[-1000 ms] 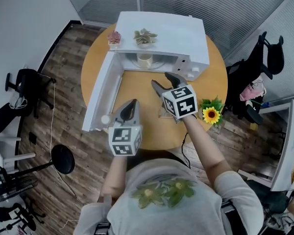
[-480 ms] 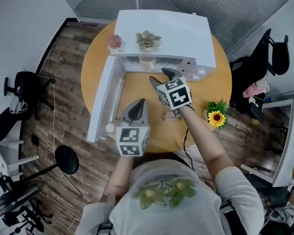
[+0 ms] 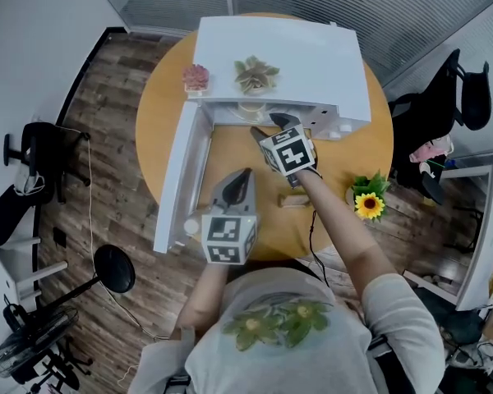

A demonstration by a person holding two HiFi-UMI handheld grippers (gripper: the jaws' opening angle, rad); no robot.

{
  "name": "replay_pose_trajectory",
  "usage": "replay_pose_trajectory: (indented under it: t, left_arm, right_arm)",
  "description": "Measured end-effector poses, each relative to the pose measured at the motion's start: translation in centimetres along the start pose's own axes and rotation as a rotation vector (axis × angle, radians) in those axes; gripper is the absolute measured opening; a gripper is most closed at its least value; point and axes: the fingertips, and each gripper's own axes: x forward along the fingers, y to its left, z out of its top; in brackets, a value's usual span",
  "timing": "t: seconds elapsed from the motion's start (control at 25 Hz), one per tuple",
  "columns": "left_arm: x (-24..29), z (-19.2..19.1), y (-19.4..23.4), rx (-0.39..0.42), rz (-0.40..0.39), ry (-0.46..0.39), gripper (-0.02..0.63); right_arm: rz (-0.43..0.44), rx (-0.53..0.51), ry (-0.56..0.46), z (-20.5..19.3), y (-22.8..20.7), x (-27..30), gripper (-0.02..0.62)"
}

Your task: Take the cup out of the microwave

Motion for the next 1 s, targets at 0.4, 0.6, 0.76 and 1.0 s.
replay_pose_trajectory:
  t: [0.4,0.6,0.76,1.0]
  left_arm:
    - [1.2,0.2,1.3,-0.016,-0.008,0.009,0.003]
    - [1.8,-0.1,1.8,-0.022,-0.007,0.015,0.003]
    - [1.9,-0.2,2.1,-0.025,-0.004,0.021,0.003]
    - [2.1,-1.0,2.6,-0.029,0.004,0.039,0.003]
  right_arm:
    - [-0.024,-0.026,0.070,-1.3,-0.8,3.8,0.235]
    - [-0.043,-0.003,0.100,-2.0,-1.8,5.1,0.201]
    - [-0.065,0.014,0.122,-2.1,-2.5,5.6,0.140]
    - [-0.067,0.027,0.128,-2.1,-2.5,5.8,0.069]
